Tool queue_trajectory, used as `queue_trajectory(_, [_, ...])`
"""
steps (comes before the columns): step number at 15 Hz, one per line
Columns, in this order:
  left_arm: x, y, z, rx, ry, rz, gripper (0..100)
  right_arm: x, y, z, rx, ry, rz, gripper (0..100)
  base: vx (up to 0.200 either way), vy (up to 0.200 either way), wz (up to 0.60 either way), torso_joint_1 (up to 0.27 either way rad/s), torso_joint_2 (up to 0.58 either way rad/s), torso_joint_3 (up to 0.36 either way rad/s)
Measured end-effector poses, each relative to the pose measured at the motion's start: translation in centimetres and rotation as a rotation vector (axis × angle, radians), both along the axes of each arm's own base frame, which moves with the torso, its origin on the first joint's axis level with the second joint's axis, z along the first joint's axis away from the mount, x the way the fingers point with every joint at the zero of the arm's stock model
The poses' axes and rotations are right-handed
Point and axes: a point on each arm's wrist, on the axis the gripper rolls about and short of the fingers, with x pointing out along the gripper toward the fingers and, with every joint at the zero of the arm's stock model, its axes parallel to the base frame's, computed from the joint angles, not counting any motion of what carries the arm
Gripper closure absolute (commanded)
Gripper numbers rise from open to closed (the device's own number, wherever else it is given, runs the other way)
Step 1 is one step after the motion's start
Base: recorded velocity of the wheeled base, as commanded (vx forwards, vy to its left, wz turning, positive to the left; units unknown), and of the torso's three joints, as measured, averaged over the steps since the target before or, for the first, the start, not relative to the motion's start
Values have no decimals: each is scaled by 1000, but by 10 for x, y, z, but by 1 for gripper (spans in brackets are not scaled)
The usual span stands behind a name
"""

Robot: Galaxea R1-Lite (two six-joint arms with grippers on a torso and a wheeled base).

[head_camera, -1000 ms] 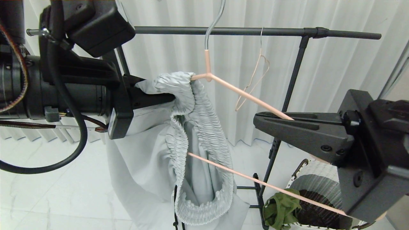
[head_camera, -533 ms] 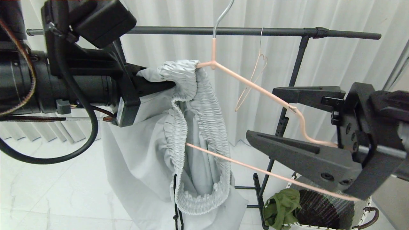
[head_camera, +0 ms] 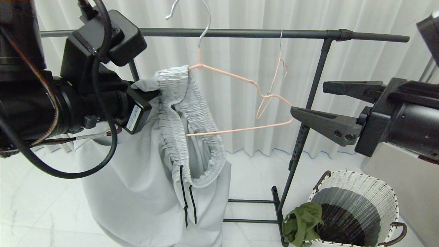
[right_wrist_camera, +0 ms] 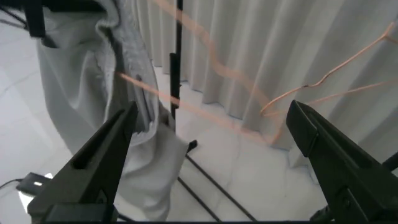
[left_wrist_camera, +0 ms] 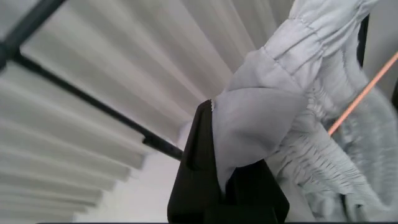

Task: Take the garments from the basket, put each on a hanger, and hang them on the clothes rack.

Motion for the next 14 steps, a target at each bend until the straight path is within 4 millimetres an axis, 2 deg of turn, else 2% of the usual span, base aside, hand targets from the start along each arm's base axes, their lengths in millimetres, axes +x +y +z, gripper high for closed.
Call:
queue_trajectory(4, [-1, -3, 15, -127, -29, 44, 100, 3, 13, -12, 17, 96, 23, 0, 0, 0, 0, 0, 0, 0])
queue_trajectory(8, [2, -7, 30, -193, -119, 30, 100, 11, 39, -30, 12, 189, 24, 0, 0, 0, 0, 0, 0, 0])
queue_trajectory(14, [-5, -21, 31, -215, -112, -55, 100, 37, 83, -54, 64, 277, -52, 0, 0, 0, 0, 0, 0, 0])
